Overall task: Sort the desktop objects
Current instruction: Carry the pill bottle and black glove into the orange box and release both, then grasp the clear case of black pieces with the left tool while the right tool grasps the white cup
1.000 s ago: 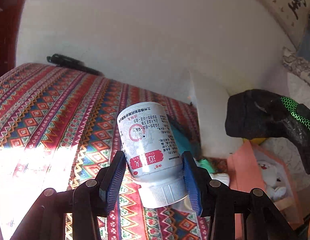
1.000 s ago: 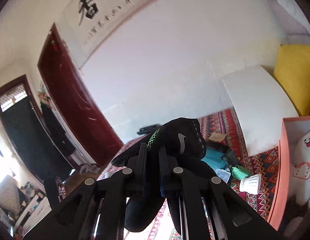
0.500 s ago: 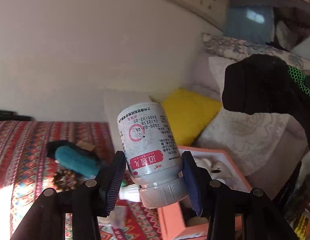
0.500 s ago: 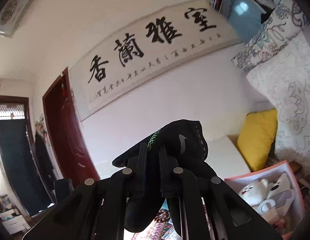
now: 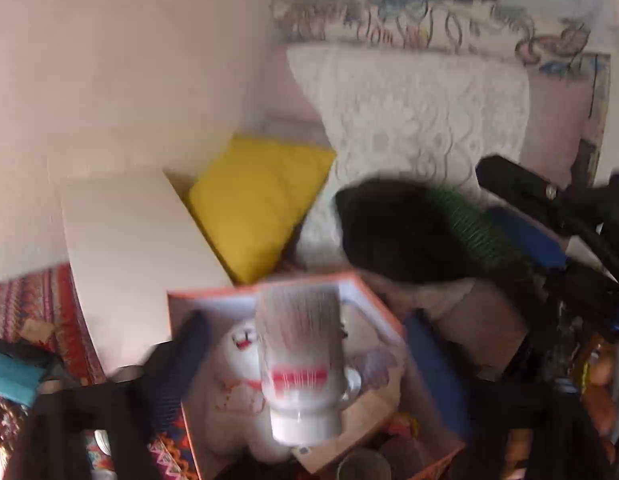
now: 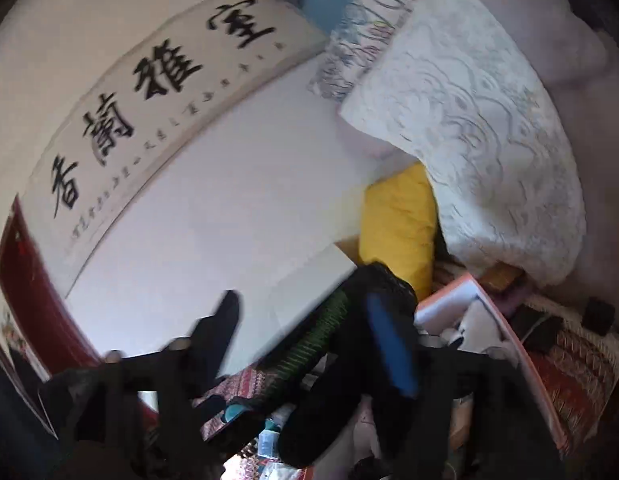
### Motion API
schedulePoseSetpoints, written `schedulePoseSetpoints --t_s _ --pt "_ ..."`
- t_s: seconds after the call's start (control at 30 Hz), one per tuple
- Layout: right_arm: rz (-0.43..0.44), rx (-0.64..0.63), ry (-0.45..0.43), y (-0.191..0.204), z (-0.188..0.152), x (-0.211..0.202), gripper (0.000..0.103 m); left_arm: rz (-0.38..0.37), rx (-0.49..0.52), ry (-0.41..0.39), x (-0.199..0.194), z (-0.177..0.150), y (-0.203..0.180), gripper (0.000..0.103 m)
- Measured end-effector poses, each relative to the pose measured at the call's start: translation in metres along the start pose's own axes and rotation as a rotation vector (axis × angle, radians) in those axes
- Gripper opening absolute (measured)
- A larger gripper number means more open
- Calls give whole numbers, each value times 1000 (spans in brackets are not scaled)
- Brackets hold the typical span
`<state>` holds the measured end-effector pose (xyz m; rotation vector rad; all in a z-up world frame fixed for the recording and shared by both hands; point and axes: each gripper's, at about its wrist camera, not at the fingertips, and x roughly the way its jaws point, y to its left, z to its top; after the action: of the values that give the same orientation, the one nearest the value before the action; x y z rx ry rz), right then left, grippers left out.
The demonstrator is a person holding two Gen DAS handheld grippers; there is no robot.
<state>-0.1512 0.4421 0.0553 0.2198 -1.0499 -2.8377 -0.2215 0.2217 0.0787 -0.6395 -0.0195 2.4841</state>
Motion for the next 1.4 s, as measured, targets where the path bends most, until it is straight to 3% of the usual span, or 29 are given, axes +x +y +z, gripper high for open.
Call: schedulePoseSetpoints --t_s 0.17,0.3,0.4,0.5,0.67,0.73,0.97,1.13,1.17,1.2,1.37,1.4 --pt "9 35 -78 -3 4 -12 92 100 -63 -19 -12 -9 34 99" --pt "25 10 -37 18 -6 6 92 204 -144 -17 -33 -22 83 101" --pt "55 -25 57 47 -19 44 92 302 -220 -2 -54 -44 131 101" --pt "85 -94 190 81 -54 89 92 398 -308 39 -72 -71 184 101" --pt "87 -221 531 129 -150 187 92 508 -357 123 -92 -118 251 101" --pt "-1 -307 654 137 -194 221 92 508 -339 159 -90 -135 267 101" --pt "-437 -618 912 109 -317 299 92 377 -275 253 -36 -170 284 101" --pt "-492 -668 965 89 -346 328 90 309 -211 306 22 -176 283 101" --pt "-494 -675 969 86 -350 332 87 298 -205 314 32 -176 283 101" --pt "-493 -681 970 84 -352 336 54 290 -201 320 41 -176 283 101" --pt "-441 -668 894 84 -331 336 48 274 -197 360 90 -174 294 99" --pt "-418 -642 878 85 -322 334 24 269 -199 373 101 -173 297 98"
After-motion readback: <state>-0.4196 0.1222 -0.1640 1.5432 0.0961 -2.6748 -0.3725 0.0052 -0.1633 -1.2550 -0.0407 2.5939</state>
